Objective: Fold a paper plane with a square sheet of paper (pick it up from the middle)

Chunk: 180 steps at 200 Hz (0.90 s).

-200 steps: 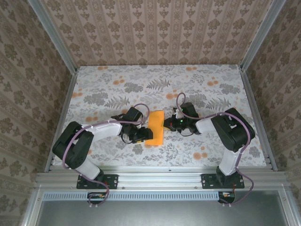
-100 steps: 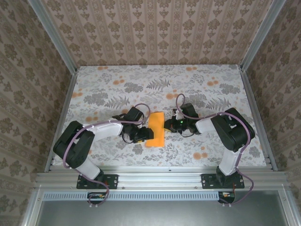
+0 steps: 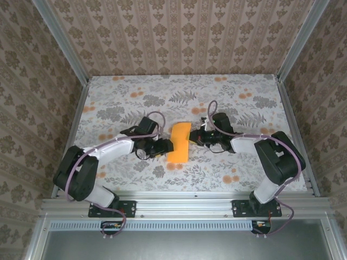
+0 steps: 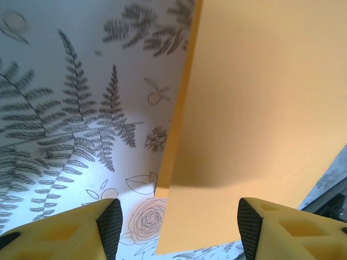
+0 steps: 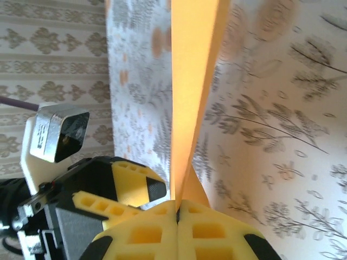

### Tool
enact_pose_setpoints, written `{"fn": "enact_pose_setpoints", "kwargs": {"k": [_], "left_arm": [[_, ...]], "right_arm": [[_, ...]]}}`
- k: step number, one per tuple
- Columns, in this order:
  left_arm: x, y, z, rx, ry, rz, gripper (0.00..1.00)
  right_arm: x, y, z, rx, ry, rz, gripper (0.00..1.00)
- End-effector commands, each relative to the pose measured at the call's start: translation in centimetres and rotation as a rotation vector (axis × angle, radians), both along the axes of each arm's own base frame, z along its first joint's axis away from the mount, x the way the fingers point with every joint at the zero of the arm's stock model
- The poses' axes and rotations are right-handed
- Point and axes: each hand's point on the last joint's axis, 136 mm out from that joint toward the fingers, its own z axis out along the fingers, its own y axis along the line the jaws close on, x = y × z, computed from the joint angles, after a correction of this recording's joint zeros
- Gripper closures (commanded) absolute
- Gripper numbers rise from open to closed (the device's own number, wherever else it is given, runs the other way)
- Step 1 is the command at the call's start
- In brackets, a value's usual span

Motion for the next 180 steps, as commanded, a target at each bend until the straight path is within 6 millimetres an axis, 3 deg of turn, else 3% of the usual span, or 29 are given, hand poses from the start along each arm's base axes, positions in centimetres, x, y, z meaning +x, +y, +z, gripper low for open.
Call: {"fn": "enact_pose_setpoints", "kwargs": {"k": [1, 51, 83, 144, 180], "left_arm": [[0.9, -0.1, 3.5, -0.083, -0.047, 0.013, 0.39], [1.1, -0.3, 6.9, -0.229, -0.068, 0.08, 0.36], [0.8, -0.6, 7.3, -0.276, -0.052, 0.093, 0.35], [0.4, -0.8, 7.9, -0.319, -0.038, 0.09, 0.38], [0.3, -0.7, 8.5, -0.325, -0.041, 0.091, 0.5]], "right_arm": [[0.5, 0.4, 3.4, 0.064, -0.041, 0.008, 0.96], [1.3, 0.3, 6.9, 0.116, -0.085, -0.021, 0.96], [1.8, 0.3, 8.4, 0.156, -0.104, -0.039, 0.96], [2.3, 0.2, 9.6, 0.195, -0.117, -0.06, 0.96], [2.3, 0.2, 9.3, 0.192, -0.115, -0.059, 0.96]]}}
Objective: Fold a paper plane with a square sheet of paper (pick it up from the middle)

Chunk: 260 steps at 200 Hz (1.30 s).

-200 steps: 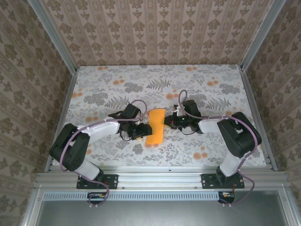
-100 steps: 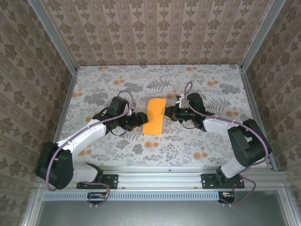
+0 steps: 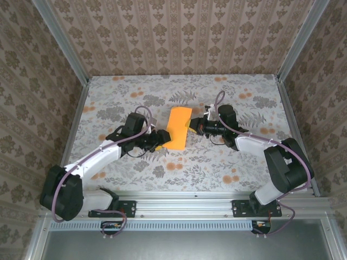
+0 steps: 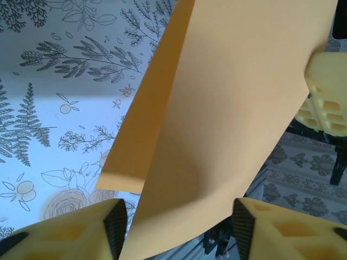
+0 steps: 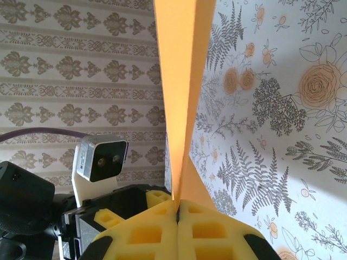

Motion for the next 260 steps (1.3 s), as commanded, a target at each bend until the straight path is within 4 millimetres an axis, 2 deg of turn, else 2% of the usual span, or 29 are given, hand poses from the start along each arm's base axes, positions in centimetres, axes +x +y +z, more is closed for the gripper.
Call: {"fn": "enact_pose_setpoints", "kwargs": {"k": [1, 44, 107, 137, 171, 260], "left_arm": [[-0.1, 0.0, 1.3, -0.04, -0.013, 0.0, 0.51], [-0.4, 0.8, 1.3, 0.002, -0.015, 0.003, 0.67], [-0.4, 0.8, 0.7, 0.021, -0.002, -0.007, 0.95], [-0.5, 0.5, 0.3, 0.04, 0.005, -0.028, 0.98], [-0.9, 0.1, -1.5, 0.08, 0.04, -0.06, 0.98], [-1.1, -1.1, -5.7, 0.159, 0.122, -0.125, 0.97]], "right_arm": [[0.3, 0.2, 2.2, 0.037, -0.052, 0.013, 0.96], [0.4, 0.2, 1.3, 0.032, -0.039, 0.012, 0.96], [0.1, 0.6, -0.1, 0.028, -0.015, 0.041, 0.96], [-0.3, 0.9, -1.8, 0.005, 0.005, 0.06, 0.96], [-0.7, 1.4, -3.7, -0.025, 0.028, 0.081, 0.96], [-2.1, 0.4, -10.3, -0.188, 0.102, 0.129, 0.95]]}}
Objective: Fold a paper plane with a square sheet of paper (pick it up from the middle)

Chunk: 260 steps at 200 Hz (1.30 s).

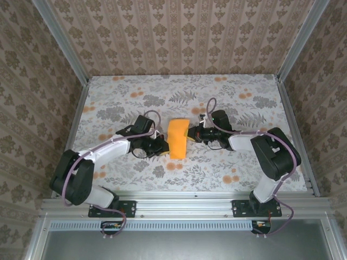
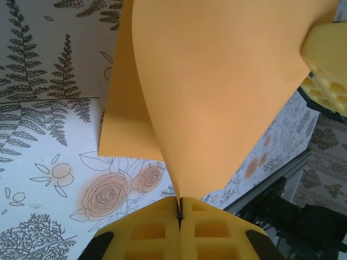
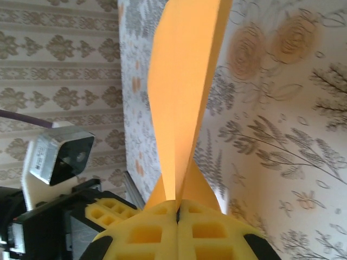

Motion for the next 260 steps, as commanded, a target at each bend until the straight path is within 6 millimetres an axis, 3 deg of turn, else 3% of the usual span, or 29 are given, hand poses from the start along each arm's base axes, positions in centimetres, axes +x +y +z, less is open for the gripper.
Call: {"fn": "enact_pose_setpoints", "kwargs": {"k": [1, 60, 114, 142, 185, 231, 260], "left_arm": [[0.4, -0.6, 0.0, 0.007, -0.018, -0.037, 0.97], [0.2, -1.2, -2.1, 0.041, 0.021, -0.047, 0.97], [0.2, -1.7, -3.0, 0.058, 0.042, -0.055, 0.97], [0.2, -2.2, -3.3, 0.063, 0.049, -0.063, 0.97], [0.0, -2.6, -3.9, 0.074, 0.063, -0.068, 0.97], [0.0, -3.1, -4.0, 0.088, 0.061, -0.072, 0.98], [-0.3, -3.1, -4.1, 0.093, 0.06, -0.065, 0.98]], "right_arm": [[-1.2, -0.3, -2.6, -0.069, 0.022, 0.045, 0.95], [-1.8, -1.2, -5.3, -0.179, 0.045, 0.074, 0.89], [-2.0, -2.1, -5.2, -0.28, 0.029, 0.097, 0.79], [-2.1, -2.8, -5.1, -0.34, 0.026, 0.108, 0.69], [-2.4, -5.4, -4.3, -0.489, 0.019, 0.098, 0.56], [-2.3, -7.9, -2.1, -0.602, -0.026, 0.049, 0.53], [-1.4, -7.8, 0.0, -0.58, -0.078, 0.012, 0.53]]}}
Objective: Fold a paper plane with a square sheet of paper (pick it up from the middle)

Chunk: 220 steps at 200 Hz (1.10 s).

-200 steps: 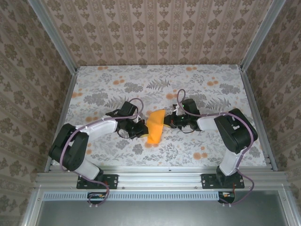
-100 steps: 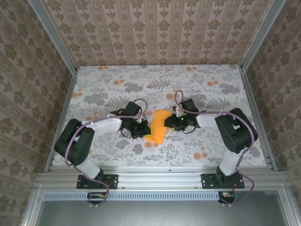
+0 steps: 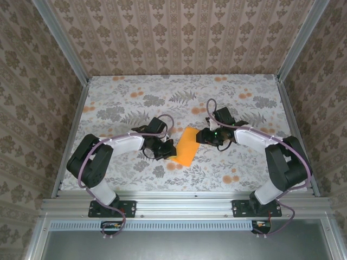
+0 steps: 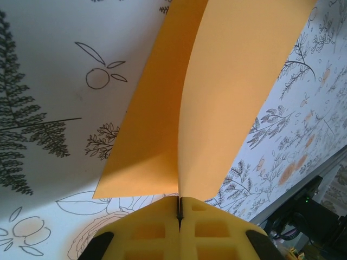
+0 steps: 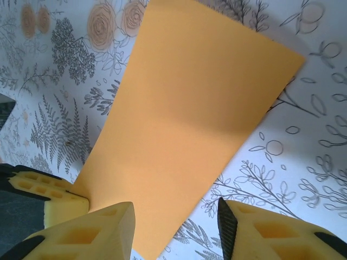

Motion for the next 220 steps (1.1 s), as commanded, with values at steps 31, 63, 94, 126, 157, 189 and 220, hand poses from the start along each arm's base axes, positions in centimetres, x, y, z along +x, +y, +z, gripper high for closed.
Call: {"fn": "enact_pose_setpoints", "kwargs": {"k": [31, 63, 94, 126, 157, 189, 220], "left_arm": [[0.2, -0.3, 0.0, 0.008, -0.008, 0.017, 0.98], [0.3, -0.3, 0.0, 0.01, -0.011, 0.021, 0.97], [0.4, -0.6, -0.1, 0.005, -0.01, 0.017, 0.97], [0.5, -1.1, 0.0, 0.002, -0.009, 0.012, 0.97], [0.6, -1.3, -0.1, 0.002, -0.008, 0.009, 0.97], [0.7, -1.7, -0.2, 0.0, -0.003, 0.002, 0.97], [1.0, -2.2, -0.1, -0.001, -0.006, -0.005, 0.97]], "right_arm": [[1.7, 0.5, 2.5, 0.023, -0.062, -0.013, 0.53], [2.3, 0.7, 1.4, 0.011, -0.046, -0.018, 0.54], [2.6, 0.8, -0.3, -0.021, -0.033, -0.012, 0.56], [2.9, 1.5, -1.9, -0.029, -0.018, 0.014, 0.64], [3.2, 1.6, -3.2, -0.055, 0.001, 0.036, 0.71], [3.3, 1.7, -4.2, -0.069, 0.021, 0.052, 0.74], [3.0, 1.8, -5.1, -0.071, 0.042, 0.062, 0.77]]}}
